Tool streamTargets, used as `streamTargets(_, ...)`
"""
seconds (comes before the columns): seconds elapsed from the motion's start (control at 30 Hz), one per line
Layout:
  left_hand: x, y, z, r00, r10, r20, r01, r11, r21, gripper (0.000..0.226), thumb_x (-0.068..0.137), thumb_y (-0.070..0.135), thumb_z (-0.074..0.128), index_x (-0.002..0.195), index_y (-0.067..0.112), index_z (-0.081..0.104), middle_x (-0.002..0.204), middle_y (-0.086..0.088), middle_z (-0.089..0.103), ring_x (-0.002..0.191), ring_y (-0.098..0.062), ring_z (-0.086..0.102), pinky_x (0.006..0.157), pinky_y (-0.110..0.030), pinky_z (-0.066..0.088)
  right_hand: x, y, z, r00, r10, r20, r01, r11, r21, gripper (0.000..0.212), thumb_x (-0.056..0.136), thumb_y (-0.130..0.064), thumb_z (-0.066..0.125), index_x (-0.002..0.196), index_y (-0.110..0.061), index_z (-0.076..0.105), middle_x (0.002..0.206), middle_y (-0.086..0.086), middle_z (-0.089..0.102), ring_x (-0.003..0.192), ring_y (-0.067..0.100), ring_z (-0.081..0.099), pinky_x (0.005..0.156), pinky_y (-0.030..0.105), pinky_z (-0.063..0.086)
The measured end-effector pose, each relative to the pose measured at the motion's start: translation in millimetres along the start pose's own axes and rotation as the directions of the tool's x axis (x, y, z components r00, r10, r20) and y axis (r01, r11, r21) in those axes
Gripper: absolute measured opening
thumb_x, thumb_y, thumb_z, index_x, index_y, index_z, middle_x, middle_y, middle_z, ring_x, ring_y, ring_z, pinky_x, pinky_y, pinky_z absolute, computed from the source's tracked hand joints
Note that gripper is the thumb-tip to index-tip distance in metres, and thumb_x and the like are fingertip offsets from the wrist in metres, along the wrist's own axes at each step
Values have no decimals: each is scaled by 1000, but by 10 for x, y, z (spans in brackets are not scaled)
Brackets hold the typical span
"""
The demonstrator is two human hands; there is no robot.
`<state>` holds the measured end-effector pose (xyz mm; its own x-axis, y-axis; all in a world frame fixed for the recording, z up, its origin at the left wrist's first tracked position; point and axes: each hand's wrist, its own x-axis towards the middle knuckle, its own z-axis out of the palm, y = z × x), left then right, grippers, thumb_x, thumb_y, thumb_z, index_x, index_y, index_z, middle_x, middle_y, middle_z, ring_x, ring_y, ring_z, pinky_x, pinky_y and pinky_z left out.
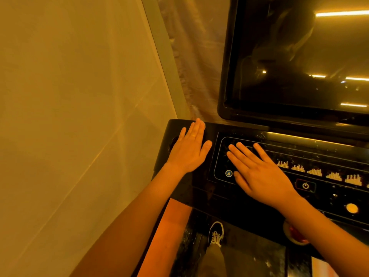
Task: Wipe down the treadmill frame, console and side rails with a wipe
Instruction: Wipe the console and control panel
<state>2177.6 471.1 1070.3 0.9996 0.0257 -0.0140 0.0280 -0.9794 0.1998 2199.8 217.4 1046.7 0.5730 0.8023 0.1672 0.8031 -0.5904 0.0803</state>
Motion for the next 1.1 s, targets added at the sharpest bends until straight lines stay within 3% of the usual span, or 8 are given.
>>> streamTargets(0.3, -220, 81, 113, 1000, 9, 19, -9, 1000, -1, 72, 106, 51, 19, 159, 10, -9, 166, -9, -16, 153, -20, -17, 124, -37, -9, 3, -5, -29, 1000, 11, 20, -11, 1000, 19, 60, 102, -47, 27, 155, -19, 30, 162, 4, 24, 152, 21, 16, 122, 50, 10)
streamTargets(0.57, 103, 137, -81, 998, 53, 25, -54, 998, 14, 67, 107, 49, 17, 161, 13, -2, 168, -3, -8, 154, -15, -7, 119, -38, -15, 5, 3, -39, 1000, 5, 23, -5, 1000, 28, 59, 102, -47, 28, 154, -18, 31, 162, 4, 24, 152, 21, 15, 122, 50, 8)
streamTargets(0.73, -391, 70, 74, 994, 72, 78, -73, 997, 4, 66, 107, 48, 19, 161, 16, -5, 167, 1, -13, 153, -10, -13, 122, -38, -13, -1, -2, -37, 1000, 10, 14, -11, 999, 30, 60, 102, -47, 28, 154, -18, 32, 162, 4, 26, 152, 21, 17, 122, 51, 9)
streamTargets(0.97, -203, 136, 33, 997, 42, 69, -42, 999, -6, 63, 108, 43, 17, 161, 15, -3, 168, 0, -12, 153, -10, -11, 123, -38, -11, -2, -10, -34, 1000, 7, 10, -7, 999, 35, 60, 102, -46, 27, 154, -18, 32, 162, 4, 26, 152, 21, 16, 122, 51, 10)
streamTargets(1.1, -759, 233, 257, 998, 45, 45, -41, 995, -92, 62, 109, 38, 22, 161, 16, -4, 168, 2, -12, 152, -9, -15, 123, -35, -10, 1, -8, -26, 1000, 10, -8, -10, 1000, 23, 60, 101, -46, 28, 153, -17, 34, 161, 5, 29, 151, 21, 18, 122, 50, 9)
